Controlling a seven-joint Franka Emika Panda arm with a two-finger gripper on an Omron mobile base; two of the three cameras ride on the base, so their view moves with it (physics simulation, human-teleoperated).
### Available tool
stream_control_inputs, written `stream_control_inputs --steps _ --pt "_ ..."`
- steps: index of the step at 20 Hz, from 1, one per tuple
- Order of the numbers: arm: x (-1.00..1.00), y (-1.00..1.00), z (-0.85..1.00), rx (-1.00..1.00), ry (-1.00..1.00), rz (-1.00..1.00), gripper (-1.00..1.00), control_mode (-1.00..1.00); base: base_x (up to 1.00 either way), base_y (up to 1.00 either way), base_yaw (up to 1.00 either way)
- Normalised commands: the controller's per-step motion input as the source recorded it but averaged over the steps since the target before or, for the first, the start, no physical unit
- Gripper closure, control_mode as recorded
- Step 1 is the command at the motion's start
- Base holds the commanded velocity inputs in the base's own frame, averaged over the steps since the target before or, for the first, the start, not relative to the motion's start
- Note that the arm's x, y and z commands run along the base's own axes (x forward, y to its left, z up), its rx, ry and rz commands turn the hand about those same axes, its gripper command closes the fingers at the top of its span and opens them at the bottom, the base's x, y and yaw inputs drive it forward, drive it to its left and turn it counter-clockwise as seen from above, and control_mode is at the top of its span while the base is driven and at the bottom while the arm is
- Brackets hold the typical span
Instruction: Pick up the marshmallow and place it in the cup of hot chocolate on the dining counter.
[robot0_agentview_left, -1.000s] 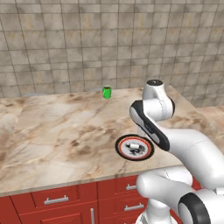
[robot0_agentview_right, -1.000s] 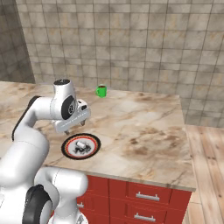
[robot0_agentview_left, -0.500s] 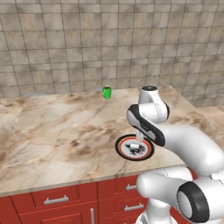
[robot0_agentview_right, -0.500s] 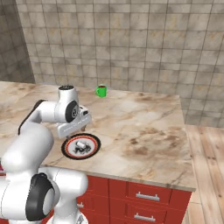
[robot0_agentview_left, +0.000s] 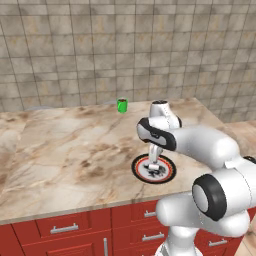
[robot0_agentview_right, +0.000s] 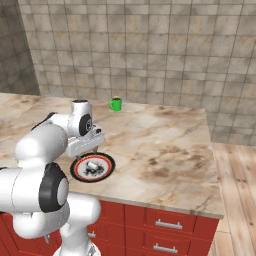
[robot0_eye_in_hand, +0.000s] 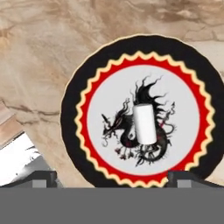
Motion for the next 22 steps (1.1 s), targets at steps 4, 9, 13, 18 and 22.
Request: stream_control_inputs --steps 4,9,13,18,22 --pt "0.06 0.00 -0.41 0.00 0.00 0.00 -1.00 -1.00 0.00 0.00 0.00" --pt "0.02 0.00 -0.36 0.00 0.00 0.01 -1.00 -1.00 0.00 0.00 0.00" --pt "0.10 0.00 -0.28 0.00 0.00 0.01 -1.00 -1.00 0.00 0.00 0.00" --pt "0.18 0.00 -0.17 0.00 0.00 0.01 -1.00 -1.00 0.00 0.00 0.00" --pt "0.16 0.00 -0.15 0.00 0.00 0.00 -1.00 -1.00 0.00 0.00 0.00"
